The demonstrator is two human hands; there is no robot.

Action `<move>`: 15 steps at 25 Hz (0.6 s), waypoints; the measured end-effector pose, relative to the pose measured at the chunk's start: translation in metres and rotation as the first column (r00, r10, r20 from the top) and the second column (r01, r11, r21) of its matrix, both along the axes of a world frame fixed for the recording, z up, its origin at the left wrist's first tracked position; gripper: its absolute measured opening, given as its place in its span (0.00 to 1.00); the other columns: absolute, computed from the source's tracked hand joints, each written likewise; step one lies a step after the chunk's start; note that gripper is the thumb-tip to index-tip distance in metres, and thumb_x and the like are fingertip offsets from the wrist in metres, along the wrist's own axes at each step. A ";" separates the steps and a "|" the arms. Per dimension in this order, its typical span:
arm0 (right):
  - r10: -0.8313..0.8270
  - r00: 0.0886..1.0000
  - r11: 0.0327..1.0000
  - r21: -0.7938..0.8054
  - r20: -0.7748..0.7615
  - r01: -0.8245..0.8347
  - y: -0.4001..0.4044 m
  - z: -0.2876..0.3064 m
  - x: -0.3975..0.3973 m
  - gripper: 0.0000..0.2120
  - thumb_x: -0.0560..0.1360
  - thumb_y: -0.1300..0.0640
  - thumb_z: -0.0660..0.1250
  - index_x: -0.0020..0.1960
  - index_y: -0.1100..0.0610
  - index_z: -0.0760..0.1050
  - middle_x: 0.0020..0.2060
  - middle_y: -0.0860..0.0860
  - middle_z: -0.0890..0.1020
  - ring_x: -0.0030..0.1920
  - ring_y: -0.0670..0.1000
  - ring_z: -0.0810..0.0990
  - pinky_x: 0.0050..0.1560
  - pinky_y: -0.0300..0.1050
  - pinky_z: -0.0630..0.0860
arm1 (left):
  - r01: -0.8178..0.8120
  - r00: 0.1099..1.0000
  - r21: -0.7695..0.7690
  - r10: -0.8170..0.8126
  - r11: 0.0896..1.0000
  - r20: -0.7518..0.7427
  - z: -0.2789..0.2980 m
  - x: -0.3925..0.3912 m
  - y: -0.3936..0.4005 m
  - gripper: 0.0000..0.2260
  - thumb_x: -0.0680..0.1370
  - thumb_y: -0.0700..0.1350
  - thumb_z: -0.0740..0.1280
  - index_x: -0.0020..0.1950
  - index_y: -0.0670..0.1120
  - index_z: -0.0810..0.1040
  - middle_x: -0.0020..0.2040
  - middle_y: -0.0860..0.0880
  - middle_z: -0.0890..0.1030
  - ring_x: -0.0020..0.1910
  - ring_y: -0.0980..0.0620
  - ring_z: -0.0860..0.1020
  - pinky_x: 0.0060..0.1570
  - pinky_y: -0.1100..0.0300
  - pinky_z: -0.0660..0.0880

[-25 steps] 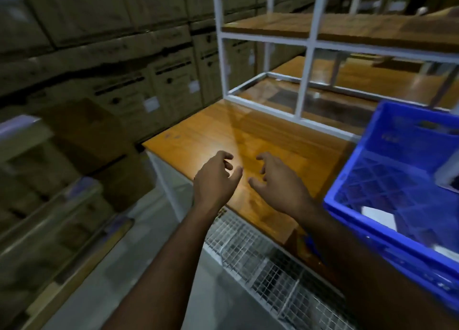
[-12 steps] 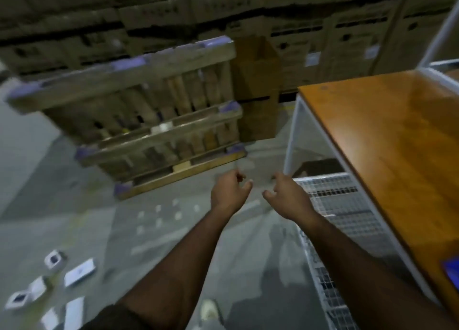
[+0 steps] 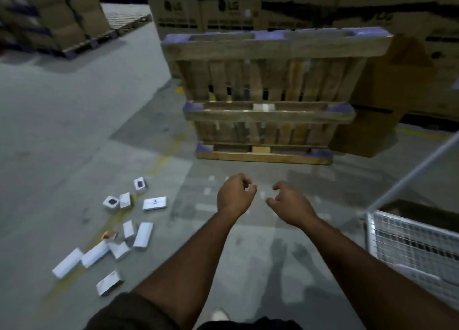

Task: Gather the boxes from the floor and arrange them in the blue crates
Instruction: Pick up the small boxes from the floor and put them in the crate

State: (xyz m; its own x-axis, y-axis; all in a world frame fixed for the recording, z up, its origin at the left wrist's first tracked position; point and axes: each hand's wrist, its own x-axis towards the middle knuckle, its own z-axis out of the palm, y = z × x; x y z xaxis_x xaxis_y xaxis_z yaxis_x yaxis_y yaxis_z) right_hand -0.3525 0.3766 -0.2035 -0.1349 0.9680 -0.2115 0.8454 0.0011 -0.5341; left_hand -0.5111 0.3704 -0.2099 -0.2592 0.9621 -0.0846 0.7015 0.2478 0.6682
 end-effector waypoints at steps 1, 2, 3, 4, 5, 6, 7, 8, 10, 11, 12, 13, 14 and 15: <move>0.021 1.000 1.000 0.002 -0.006 -0.021 0.002 -0.004 -0.025 0.22 0.76 0.46 0.68 0.66 0.53 0.71 0.52 0.53 0.82 0.48 0.52 0.81 0.46 0.47 0.77 | -0.027 1.000 -0.008 0.027 1.000 -0.001 -0.004 -0.026 -0.002 0.08 0.77 0.53 0.68 0.53 0.51 0.81 0.49 0.54 0.84 0.48 0.54 0.81 0.46 0.59 0.76; 0.045 0.999 0.999 -0.002 -0.014 -0.045 0.004 -0.007 -0.050 0.21 0.76 0.46 0.68 0.66 0.53 0.71 0.51 0.53 0.83 0.46 0.52 0.81 0.44 0.46 0.76 | -0.057 0.998 -0.017 0.057 0.998 0.001 -0.008 -0.050 -0.004 0.08 0.77 0.52 0.68 0.53 0.51 0.81 0.50 0.53 0.84 0.49 0.53 0.81 0.46 0.60 0.76; 0.075 0.997 0.997 -0.005 -0.019 -0.075 0.006 -0.010 -0.074 0.21 0.76 0.46 0.68 0.66 0.53 0.72 0.48 0.53 0.83 0.44 0.51 0.80 0.41 0.45 0.75 | -0.090 0.996 -0.022 0.090 0.996 0.005 -0.012 -0.073 -0.007 0.08 0.78 0.52 0.68 0.53 0.51 0.81 0.50 0.53 0.84 0.49 0.53 0.81 0.46 0.60 0.75; 0.112 0.994 0.994 -0.010 -0.016 -0.112 0.008 -0.013 -0.095 0.21 0.76 0.46 0.68 0.65 0.53 0.72 0.46 0.53 0.83 0.42 0.51 0.80 0.39 0.44 0.73 | -0.127 0.992 -0.030 0.127 0.991 0.012 -0.015 -0.093 -0.011 0.07 0.78 0.51 0.68 0.53 0.51 0.81 0.50 0.53 0.84 0.49 0.53 0.81 0.46 0.60 0.75; 0.155 0.988 0.988 -0.017 -0.010 -0.156 0.011 -0.016 -0.119 0.21 0.76 0.46 0.68 0.65 0.53 0.72 0.44 0.52 0.82 0.42 0.51 0.80 0.39 0.44 0.73 | -0.174 0.984 -0.040 0.175 0.984 0.021 -0.018 -0.116 -0.015 0.07 0.78 0.51 0.68 0.52 0.51 0.81 0.50 0.53 0.84 0.49 0.53 0.81 0.46 0.60 0.75; 0.191 0.982 0.981 -0.028 -0.005 -0.191 0.012 -0.018 -0.139 0.21 0.75 0.46 0.68 0.65 0.53 0.72 0.44 0.52 0.82 0.42 0.50 0.80 0.40 0.44 0.74 | -0.217 0.975 -0.051 0.219 0.975 0.030 -0.021 -0.135 -0.019 0.07 0.77 0.51 0.68 0.52 0.51 0.81 0.50 0.53 0.84 0.49 0.53 0.81 0.46 0.61 0.74; 0.227 0.974 0.973 -0.039 -0.003 -0.227 0.014 -0.019 -0.157 0.21 0.76 0.45 0.68 0.65 0.52 0.72 0.45 0.51 0.82 0.43 0.50 0.80 0.41 0.44 0.74 | -0.257 0.965 -0.061 0.259 0.965 0.035 -0.023 -0.153 -0.022 0.07 0.77 0.52 0.68 0.52 0.52 0.81 0.50 0.53 0.84 0.49 0.53 0.81 0.47 0.60 0.74; 0.266 0.964 0.963 -0.049 -0.001 -0.265 0.016 -0.020 -0.175 0.21 0.76 0.45 0.68 0.65 0.53 0.72 0.47 0.52 0.83 0.45 0.51 0.80 0.43 0.45 0.75 | -0.295 0.954 -0.069 0.298 0.953 0.035 -0.027 -0.171 -0.025 0.06 0.77 0.52 0.68 0.51 0.52 0.81 0.50 0.53 0.84 0.49 0.52 0.82 0.48 0.60 0.75; 0.345 0.939 0.937 -0.053 0.000 -0.345 0.023 -0.024 -0.212 0.21 0.76 0.45 0.68 0.65 0.52 0.72 0.51 0.52 0.82 0.49 0.51 0.81 0.48 0.47 0.77 | -0.371 0.926 -0.086 0.375 0.925 0.040 -0.035 -0.204 -0.032 0.07 0.77 0.52 0.68 0.51 0.51 0.81 0.50 0.53 0.85 0.49 0.51 0.82 0.49 0.59 0.75; 0.379 0.925 0.924 -0.056 0.000 -0.379 0.026 -0.027 -0.229 0.21 0.76 0.45 0.67 0.65 0.52 0.72 0.53 0.52 0.82 0.49 0.51 0.81 0.49 0.48 0.78 | -0.408 0.910 -0.096 0.413 0.908 0.043 -0.039 -0.219 -0.036 0.07 0.77 0.52 0.68 0.51 0.51 0.81 0.49 0.52 0.85 0.49 0.51 0.82 0.49 0.59 0.75; 0.414 0.910 0.909 -0.062 0.000 -0.413 0.030 -0.030 -0.246 0.20 0.76 0.45 0.67 0.65 0.52 0.72 0.53 0.52 0.82 0.49 0.51 0.80 0.50 0.48 0.79 | -0.444 0.892 -0.106 0.450 0.890 0.041 -0.041 -0.233 -0.038 0.07 0.77 0.52 0.68 0.51 0.51 0.82 0.49 0.52 0.85 0.50 0.51 0.82 0.48 0.60 0.74; 0.449 0.893 0.891 -0.067 0.000 -0.448 0.035 -0.033 -0.265 0.20 0.76 0.46 0.68 0.65 0.52 0.72 0.54 0.52 0.82 0.50 0.51 0.80 0.50 0.48 0.79 | -0.482 0.872 -0.111 0.488 0.869 0.034 -0.043 -0.247 -0.040 0.08 0.77 0.51 0.68 0.52 0.50 0.82 0.49 0.52 0.85 0.50 0.51 0.82 0.47 0.61 0.73; 0.485 0.874 0.872 -0.072 -0.001 -0.484 0.040 -0.036 -0.283 0.20 0.76 0.46 0.68 0.65 0.53 0.72 0.54 0.52 0.82 0.50 0.51 0.80 0.50 0.47 0.78 | -0.521 0.850 -0.113 0.527 0.846 0.024 -0.044 -0.261 -0.042 0.08 0.77 0.51 0.68 0.52 0.50 0.83 0.49 0.52 0.85 0.50 0.51 0.82 0.47 0.60 0.73; 0.530 0.848 0.845 -0.077 -0.008 -0.529 0.047 -0.041 -0.305 0.20 0.76 0.46 0.68 0.65 0.53 0.72 0.54 0.52 0.82 0.50 0.51 0.80 0.50 0.46 0.78 | -0.567 0.820 -0.112 0.572 0.816 0.018 -0.045 -0.276 -0.043 0.08 0.77 0.51 0.68 0.51 0.50 0.83 0.49 0.51 0.85 0.50 0.51 0.82 0.47 0.60 0.74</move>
State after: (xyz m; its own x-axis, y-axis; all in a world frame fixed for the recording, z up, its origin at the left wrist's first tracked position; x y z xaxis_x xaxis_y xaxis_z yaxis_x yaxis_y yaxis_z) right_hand -0.6574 0.4234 -0.2441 -0.6188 0.7321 -0.2846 0.7349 0.4117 -0.5389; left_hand -0.7874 0.3275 -0.2551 -0.7511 0.6304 -0.1962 0.3823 0.6576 0.6492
